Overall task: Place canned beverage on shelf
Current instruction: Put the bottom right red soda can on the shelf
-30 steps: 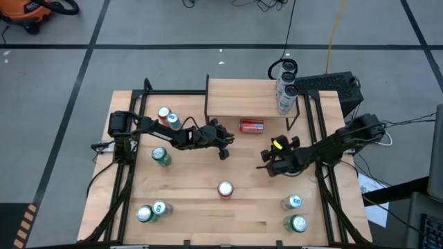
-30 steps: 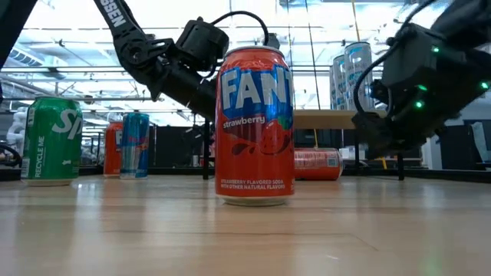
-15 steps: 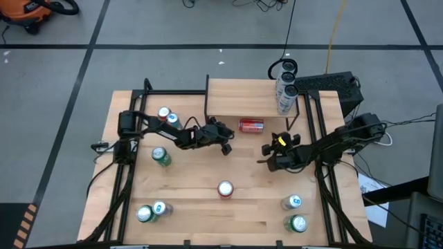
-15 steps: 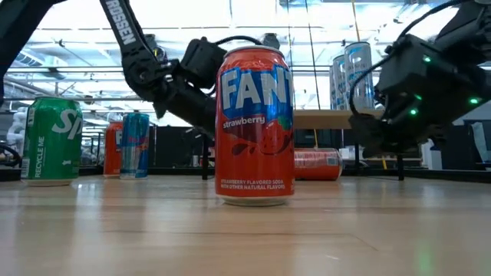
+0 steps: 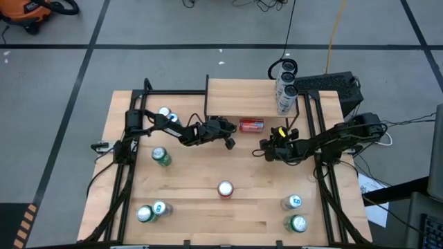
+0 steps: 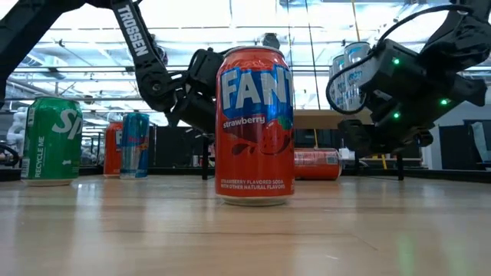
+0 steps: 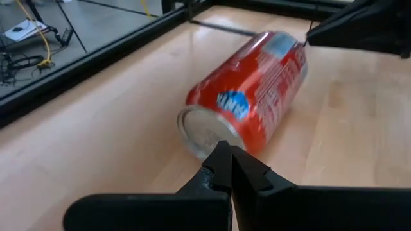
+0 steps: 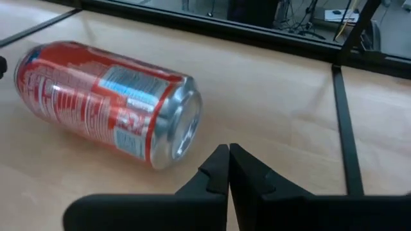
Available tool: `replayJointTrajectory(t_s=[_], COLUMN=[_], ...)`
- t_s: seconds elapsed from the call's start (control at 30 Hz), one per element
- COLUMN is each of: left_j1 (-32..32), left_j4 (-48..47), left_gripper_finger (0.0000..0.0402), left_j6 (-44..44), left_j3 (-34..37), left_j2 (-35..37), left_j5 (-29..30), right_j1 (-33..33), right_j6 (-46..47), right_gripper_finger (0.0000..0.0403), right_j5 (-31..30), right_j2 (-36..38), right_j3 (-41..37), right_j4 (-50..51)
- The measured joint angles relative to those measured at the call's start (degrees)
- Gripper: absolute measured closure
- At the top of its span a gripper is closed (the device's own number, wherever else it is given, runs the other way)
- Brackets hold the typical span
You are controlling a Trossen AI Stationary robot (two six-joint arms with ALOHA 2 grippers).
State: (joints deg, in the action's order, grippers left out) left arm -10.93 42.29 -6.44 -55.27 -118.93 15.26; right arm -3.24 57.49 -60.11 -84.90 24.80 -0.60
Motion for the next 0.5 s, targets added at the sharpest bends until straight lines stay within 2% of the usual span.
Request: replayJointTrajectory(t_s=[0.2,0.5], left_j1=[-0.6,-2.1], left_j4=[-1.1,-0.9], left_gripper_finger=[0.0402,0.0402], left_j6=[1.0,0.8], left_j3=[-0.6,-0.6], left_j2=[0.0,0.0], left_j5=[1.6,1.1], right_j1=[2.4,4.2], right_j6=[-4.9,-6.8], right_gripper_finger=[0.0403,0.0403], right_j5=[0.5,1.9], right_j2=[0.0,0.0], right_j3=[0.0,0.0], right_j4=[-3.1,-4.5])
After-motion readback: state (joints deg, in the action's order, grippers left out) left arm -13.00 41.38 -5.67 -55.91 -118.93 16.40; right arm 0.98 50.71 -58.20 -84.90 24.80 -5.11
